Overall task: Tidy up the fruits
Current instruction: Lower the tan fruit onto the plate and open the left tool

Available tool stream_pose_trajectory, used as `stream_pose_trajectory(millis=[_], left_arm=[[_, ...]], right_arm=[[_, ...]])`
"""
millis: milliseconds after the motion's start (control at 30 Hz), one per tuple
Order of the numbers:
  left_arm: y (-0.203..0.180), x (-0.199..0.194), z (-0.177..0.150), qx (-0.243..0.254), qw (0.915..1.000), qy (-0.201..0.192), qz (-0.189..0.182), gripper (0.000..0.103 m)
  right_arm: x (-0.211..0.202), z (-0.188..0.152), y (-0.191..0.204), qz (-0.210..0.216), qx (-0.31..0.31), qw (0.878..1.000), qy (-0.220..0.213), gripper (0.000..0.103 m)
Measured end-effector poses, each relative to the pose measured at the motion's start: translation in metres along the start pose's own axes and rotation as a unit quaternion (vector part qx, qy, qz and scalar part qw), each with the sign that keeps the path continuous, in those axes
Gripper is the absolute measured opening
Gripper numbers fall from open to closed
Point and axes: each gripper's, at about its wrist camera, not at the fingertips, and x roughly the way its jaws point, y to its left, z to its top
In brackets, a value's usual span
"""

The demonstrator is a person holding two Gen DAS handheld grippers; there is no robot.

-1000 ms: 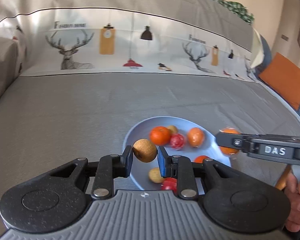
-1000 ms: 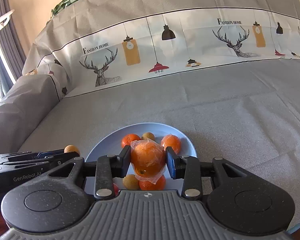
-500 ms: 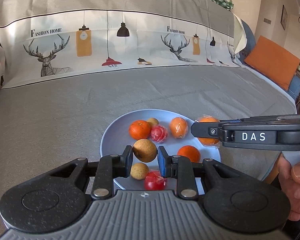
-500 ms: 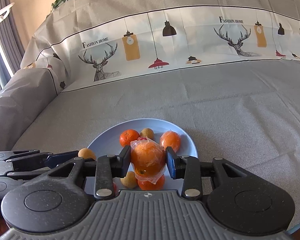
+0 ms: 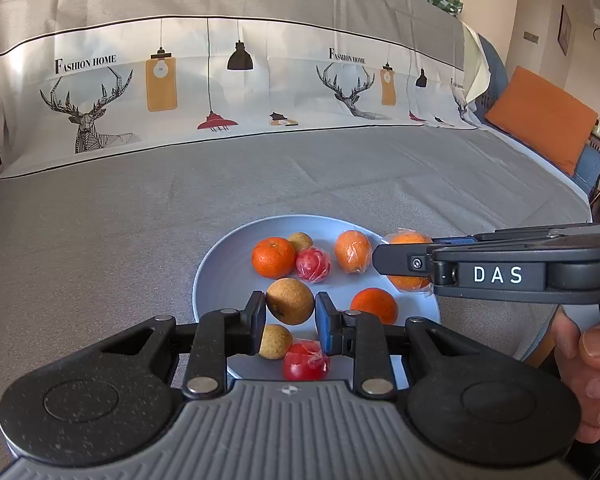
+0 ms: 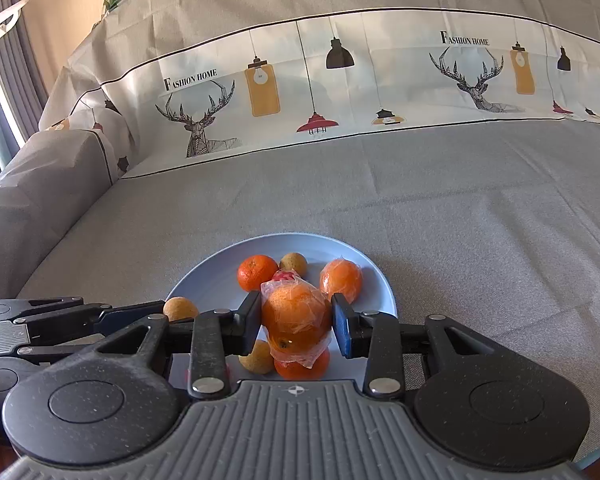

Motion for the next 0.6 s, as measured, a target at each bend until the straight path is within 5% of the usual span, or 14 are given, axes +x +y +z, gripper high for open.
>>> stream_pose_trajectory(millis=[600], left_arm=[[-0.0012,0.0011,-0.0002,0.001,1.0000,-0.001,0.000,0.029]], right_arm=[[0.0009,0.0000,0.0007,-0.001,-0.002,1.000,0.000,0.039]])
